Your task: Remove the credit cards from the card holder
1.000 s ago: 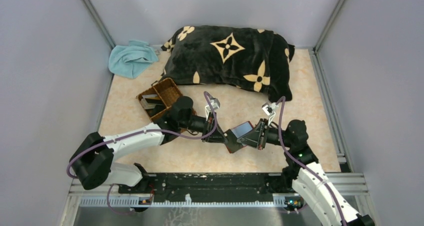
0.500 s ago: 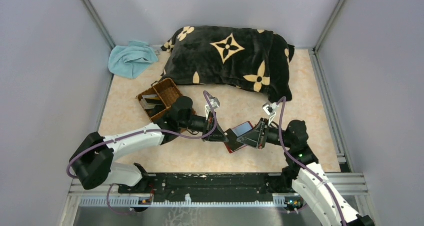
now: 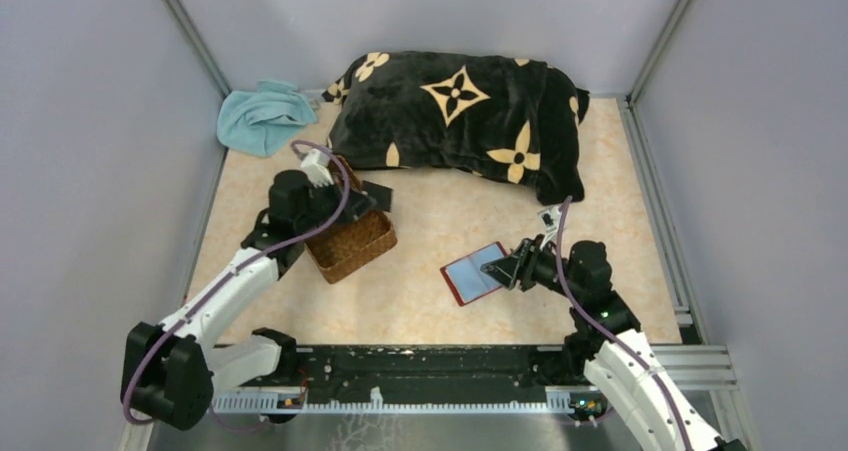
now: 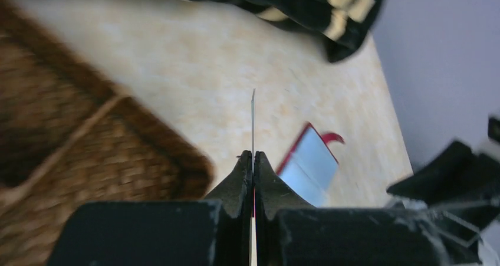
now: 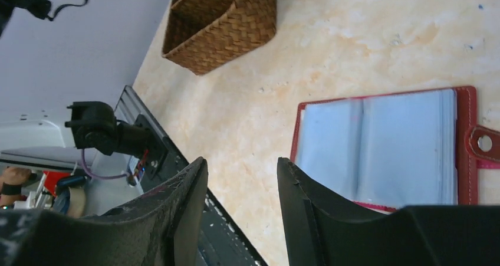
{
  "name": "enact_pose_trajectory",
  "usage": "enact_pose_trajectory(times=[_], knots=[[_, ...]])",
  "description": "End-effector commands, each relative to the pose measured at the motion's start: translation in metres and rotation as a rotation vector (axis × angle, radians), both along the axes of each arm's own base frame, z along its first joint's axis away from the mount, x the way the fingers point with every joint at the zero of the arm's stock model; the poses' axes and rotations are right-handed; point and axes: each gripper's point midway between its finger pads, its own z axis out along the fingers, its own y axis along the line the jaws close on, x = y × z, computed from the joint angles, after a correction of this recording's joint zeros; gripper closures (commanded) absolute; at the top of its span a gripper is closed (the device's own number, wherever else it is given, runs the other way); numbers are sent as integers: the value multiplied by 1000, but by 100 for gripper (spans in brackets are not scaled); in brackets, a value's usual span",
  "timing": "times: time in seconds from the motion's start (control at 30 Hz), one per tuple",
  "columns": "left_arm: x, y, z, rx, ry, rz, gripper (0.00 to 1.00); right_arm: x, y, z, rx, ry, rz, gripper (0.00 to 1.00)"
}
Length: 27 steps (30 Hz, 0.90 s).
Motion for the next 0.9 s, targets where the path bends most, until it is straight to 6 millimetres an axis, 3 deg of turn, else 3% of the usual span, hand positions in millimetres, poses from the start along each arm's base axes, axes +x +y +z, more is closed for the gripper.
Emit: enact_pose_trajectory(times=[0.0,0.17,0.37,0.87], knots=[[26,80,-13,44,90,375,100,2,-1,-15,-3,8,-23,53],[46,145,-10,13,110,591,100,-2,-1,-30,3,39,-18,53],[62,189,-15,15,151,722,100,-5,-2,-44,-11,62,-13,54],[71,209,-67,15,287,821,100,-3,-2,-58,-31,87,-12,54]])
